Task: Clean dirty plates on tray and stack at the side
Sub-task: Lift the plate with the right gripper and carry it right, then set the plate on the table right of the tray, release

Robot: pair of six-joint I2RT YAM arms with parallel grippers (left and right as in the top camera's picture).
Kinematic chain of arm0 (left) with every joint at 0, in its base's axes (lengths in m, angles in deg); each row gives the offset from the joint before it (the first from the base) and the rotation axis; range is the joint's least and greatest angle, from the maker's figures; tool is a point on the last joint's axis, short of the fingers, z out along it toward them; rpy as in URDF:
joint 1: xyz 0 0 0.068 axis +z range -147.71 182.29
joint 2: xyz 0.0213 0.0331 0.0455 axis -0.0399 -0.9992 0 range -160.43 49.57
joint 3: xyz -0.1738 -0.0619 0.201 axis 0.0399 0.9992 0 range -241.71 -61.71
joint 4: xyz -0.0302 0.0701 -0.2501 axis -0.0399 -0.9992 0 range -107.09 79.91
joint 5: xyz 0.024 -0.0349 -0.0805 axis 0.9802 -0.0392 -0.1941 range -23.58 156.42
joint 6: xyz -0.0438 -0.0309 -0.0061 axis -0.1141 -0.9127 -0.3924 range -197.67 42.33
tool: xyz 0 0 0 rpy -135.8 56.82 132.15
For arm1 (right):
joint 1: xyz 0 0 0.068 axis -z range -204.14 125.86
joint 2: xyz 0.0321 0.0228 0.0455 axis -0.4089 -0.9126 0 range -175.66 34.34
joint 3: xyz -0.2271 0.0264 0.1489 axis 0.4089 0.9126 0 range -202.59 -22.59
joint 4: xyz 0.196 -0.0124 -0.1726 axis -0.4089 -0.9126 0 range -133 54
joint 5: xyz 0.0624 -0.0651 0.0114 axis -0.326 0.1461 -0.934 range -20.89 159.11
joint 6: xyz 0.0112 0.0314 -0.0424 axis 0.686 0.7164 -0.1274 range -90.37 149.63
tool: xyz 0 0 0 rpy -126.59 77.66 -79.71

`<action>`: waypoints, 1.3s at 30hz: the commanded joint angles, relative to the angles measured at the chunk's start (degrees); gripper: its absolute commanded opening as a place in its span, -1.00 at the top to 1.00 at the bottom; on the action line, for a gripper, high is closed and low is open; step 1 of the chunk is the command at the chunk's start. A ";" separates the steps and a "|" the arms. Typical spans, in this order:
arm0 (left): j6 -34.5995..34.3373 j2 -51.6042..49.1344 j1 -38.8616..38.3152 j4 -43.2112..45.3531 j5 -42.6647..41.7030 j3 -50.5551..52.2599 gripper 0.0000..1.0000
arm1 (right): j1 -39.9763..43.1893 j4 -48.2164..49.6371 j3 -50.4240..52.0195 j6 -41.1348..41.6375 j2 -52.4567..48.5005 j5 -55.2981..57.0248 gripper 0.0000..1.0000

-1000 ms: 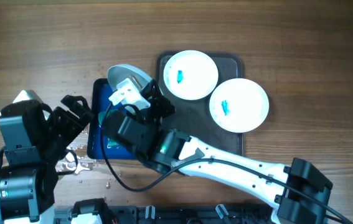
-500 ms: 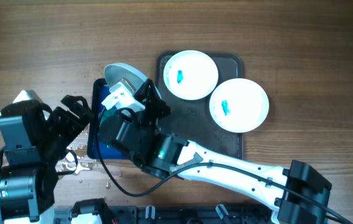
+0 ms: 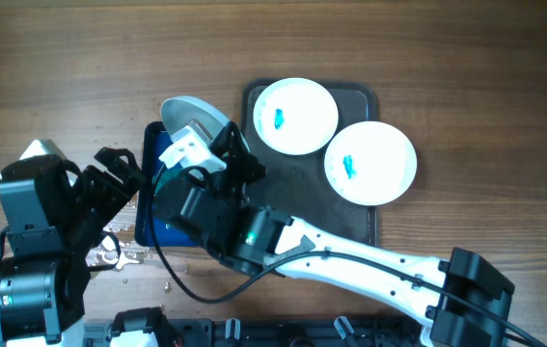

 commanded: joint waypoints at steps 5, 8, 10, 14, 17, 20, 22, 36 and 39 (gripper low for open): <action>0.28 0.00 0.33 -0.02 -0.66 -0.79 -1.00 | 23.06 -11.23 -0.98 34.07 3.65 -62.86 0.91; 0.28 0.00 0.31 -0.02 -0.66 -0.79 -1.00 | 35.63 -10.99 -1.01 34.77 9.62 -84.32 0.91; 0.26 0.00 0.33 -0.02 -0.66 -0.79 -1.00 | 44.74 -14.10 -0.98 37.20 14.91 -85.00 0.92; 0.28 0.00 0.33 -0.02 -0.66 -0.79 -1.00 | 69.16 -28.76 -0.98 38.12 21.20 -79.17 0.91; 0.26 0.00 0.33 -0.02 -0.66 -0.79 -1.00 | 86.51 -40.39 -0.07 35.82 18.64 -69.88 0.91; 0.28 0.00 0.33 -0.02 -0.66 -0.79 -1.00 | 98.27 -42.47 3.87 34.93 13.05 -65.44 0.91; 0.28 0.00 0.33 -0.02 -0.66 -0.79 -1.00 | 100.94 -41.88 6.14 34.93 10.14 -65.46 0.91; 0.26 0.00 0.33 -0.02 -0.66 -0.79 -1.00 | 90.29 -39.12 12.20 25.38 3.80 -68.35 0.35; 0.26 0.00 0.33 -0.02 -0.66 -0.79 -1.00 | 89.79 -39.91 10.71 17.00 9.18 -81.81 0.17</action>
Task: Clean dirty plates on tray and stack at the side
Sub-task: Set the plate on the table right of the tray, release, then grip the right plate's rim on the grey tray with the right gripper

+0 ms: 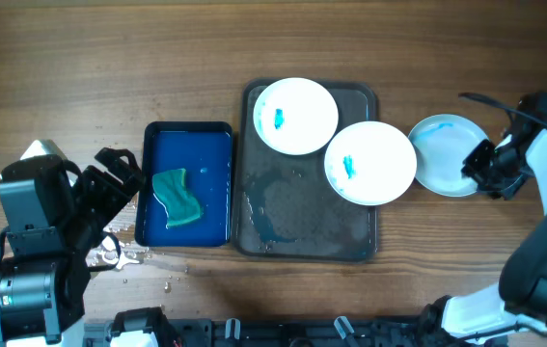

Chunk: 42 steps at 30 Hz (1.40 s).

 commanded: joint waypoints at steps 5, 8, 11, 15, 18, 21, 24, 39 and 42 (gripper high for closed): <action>0.26 0.00 0.33 0.15 -0.46 -0.79 -1.00 | -6.84 1.46 0.07 -12.92 8.81 -15.76 0.01; 0.24 0.00 0.33 0.15 -0.46 -0.79 -1.00 | -13.81 9.22 5.81 -12.70 7.91 -10.36 -0.09; 0.26 0.00 0.33 0.15 -0.46 -0.79 -1.00 | -18.21 15.15 9.97 -7.02 7.15 0.20 -0.20; 0.24 0.00 0.33 0.15 -0.46 -0.79 -1.00 | -20.79 21.03 13.90 -6.08 6.34 0.70 -0.02; 0.24 0.00 0.33 0.15 -0.46 -0.79 -1.00 | -21.09 20.92 15.15 -3.61 5.55 0.72 0.56; 0.26 0.00 0.33 0.15 -0.46 -0.79 -1.00 | -21.09 17.42 13.75 -3.45 6.71 -0.90 0.92; 0.24 0.00 0.31 0.15 -0.46 -0.79 -1.00 | -21.09 13.25 11.04 -3.85 11.28 -5.75 0.91; 0.04 0.00 0.33 0.61 -0.48 -0.79 -1.00 | -44.04 21.92 22.36 8.28 8.26 -9.49 0.91; 0.07 -0.04 0.31 1.55 -5.07 -0.79 -1.00 | -44.98 24.57 21.73 7.85 5.97 -7.58 0.64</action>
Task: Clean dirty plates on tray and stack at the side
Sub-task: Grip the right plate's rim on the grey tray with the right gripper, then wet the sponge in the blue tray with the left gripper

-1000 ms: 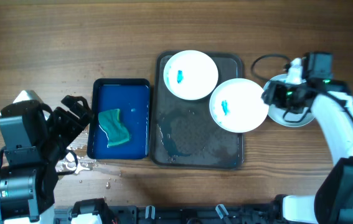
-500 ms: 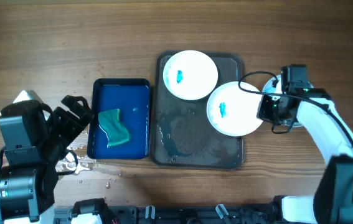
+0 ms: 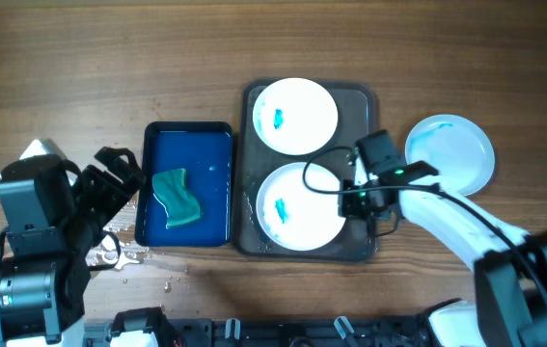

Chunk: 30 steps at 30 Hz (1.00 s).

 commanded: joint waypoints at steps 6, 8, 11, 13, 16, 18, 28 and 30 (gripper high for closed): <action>0.52 -5.99 -3.48 -6.78 -7.80 0.81 -0.61 | -0.02 -3.65 -7.04 -6.60 6.82 8.11 0.37; 0.48 -11.17 -6.10 -8.35 -3.72 3.69 -0.49 | 0.00 -4.00 -7.98 -9.70 11.52 8.13 0.31; 0.07 -18.23 -7.45 -6.84 -1.05 7.08 -0.39 | 0.00 -4.50 -7.96 -10.32 15.58 8.09 0.31; 0.09 -25.81 -8.07 -3.21 -1.07 9.07 -0.31 | 0.00 -5.57 -7.96 -10.21 16.68 8.11 0.31; 0.11 -35.98 -9.27 1.25 -1.05 9.68 -0.08 | 0.00 -5.95 -7.87 -10.19 16.15 8.07 0.30; 0.11 -41.88 -9.86 3.34 -1.05 9.68 0.00 | 0.00 -6.45 -7.87 -10.12 15.89 7.89 0.31; 0.31 -55.74 -10.36 10.71 -1.07 9.07 0.92 | -0.02 -9.53 -7.39 -7.41 10.36 7.93 0.25; 0.33 -54.05 -10.36 8.57 -1.05 8.00 0.92 | -0.02 -8.94 -7.39 -7.17 6.69 7.89 0.33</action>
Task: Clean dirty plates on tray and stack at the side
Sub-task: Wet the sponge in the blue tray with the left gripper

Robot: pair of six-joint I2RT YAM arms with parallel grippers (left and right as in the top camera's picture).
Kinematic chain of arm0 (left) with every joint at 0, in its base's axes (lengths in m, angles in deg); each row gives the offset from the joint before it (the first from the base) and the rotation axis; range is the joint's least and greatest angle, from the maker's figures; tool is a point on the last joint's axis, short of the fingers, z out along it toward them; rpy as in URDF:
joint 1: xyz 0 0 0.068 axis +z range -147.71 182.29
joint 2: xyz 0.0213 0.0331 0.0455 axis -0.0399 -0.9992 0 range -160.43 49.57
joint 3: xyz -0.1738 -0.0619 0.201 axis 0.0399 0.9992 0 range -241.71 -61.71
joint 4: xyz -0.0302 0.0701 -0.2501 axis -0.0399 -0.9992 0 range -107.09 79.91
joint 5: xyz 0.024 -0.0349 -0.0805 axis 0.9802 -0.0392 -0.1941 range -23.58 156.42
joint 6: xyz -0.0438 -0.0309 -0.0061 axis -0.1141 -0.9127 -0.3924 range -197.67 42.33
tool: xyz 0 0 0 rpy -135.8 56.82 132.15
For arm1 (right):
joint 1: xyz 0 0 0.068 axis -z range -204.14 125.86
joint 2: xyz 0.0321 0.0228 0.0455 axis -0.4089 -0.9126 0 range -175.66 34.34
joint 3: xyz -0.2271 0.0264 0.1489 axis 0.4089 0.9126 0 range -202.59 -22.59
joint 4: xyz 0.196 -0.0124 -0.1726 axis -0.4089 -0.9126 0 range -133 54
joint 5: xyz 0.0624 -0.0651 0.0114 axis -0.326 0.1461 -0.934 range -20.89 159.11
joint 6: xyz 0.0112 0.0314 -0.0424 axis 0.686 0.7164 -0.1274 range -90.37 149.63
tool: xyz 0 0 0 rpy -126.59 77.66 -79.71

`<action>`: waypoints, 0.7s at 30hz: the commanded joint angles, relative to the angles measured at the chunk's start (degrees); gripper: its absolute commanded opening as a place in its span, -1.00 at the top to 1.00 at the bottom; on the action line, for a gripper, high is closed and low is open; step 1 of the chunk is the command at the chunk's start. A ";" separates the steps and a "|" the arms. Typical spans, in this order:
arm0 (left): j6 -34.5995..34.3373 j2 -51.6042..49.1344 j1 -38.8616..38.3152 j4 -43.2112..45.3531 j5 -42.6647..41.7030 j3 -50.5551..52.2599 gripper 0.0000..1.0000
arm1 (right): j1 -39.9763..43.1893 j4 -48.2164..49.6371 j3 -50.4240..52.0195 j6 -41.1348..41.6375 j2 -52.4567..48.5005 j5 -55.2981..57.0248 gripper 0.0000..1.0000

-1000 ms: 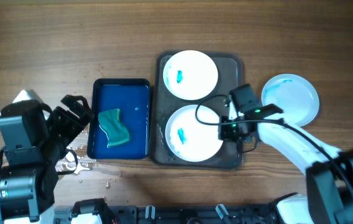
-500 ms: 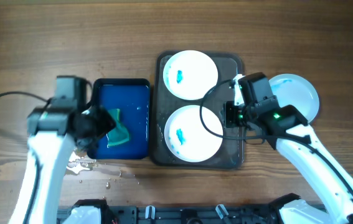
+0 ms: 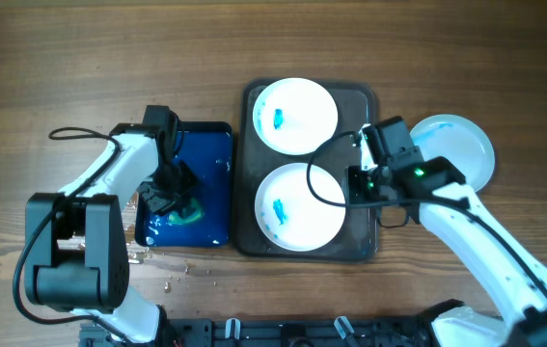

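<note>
The dark tray (image 3: 362, 236) carries two white plates with blue smears: an upper one (image 3: 302, 111) and a lower one (image 3: 302, 217). My right gripper (image 3: 354, 183) sits at the lower plate's right rim and looks shut on it, though the wrist partly covers its fingers. A cleaned, bluish-white plate (image 3: 461, 145) lies on the table right of the tray, partly under my right arm. My left gripper (image 3: 170, 193) is down in the blue water basin (image 3: 210, 159), right over the green sponge (image 3: 189, 212). Its jaws are hidden from above.
Water drops and a small metal item (image 3: 138, 253) lie on the wood by the basin's lower left corner. The basin stands directly left of the tray. A black rail (image 3: 273, 333) runs along the table's front edge.
My left arm, parked at the lower left before, now reaches into the basin onto the sponge. My right gripper stays at the lower plate's rim; its arm has shifted a little.
First my right arm held a plate tilted over the basin. Then that plate lay on the table right of the tray, with two dirty plates in the tray. Later the right-hand dirty plate sat at the tray's front with my right gripper at its rim. Now my left gripper is at the sponge.
</note>
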 commanded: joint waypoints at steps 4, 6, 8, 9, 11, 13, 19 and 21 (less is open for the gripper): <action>1.57 6.21 -0.26 -4.85 1.03 -2.67 0.92 | -0.11 1.42 -0.15 -2.38 -8.59 -2.43 0.37; 2.19 10.69 -0.26 -6.54 1.01 -2.99 0.92 | -0.59 1.99 -0.15 -4.66 -10.82 -4.70 0.36; 4.17 14.80 -0.26 -7.96 0.92 -2.99 0.92 | -0.68 3.52 -0.13 -4.28 -13.35 -4.70 0.34; 5.14 16.61 -0.26 -8.70 0.57 -2.99 0.92 | -0.68 4.39 -0.04 -3.78 -14.36 -4.72 0.32; 6.54 19.39 -0.26 -9.77 -0.48 -2.99 0.92 | -0.72 6.32 0.22 -3.37 -16.98 -5.49 0.31; 6.97 21.11 -0.26 -10.62 -0.57 -2.99 0.92 | -0.72 7.13 0.33 -3.37 -19.39 -7.65 0.38; 7.85 21.62 -0.68 -10.23 -1.40 -2.99 0.92 | -0.72 8.61 0.48 7.21 -23.19 -0.79 0.91; 9.42 21.62 -2.54 -9.20 -2.10 -2.99 0.92 | -0.72 9.53 0.48 8.72 -23.19 -0.31 0.91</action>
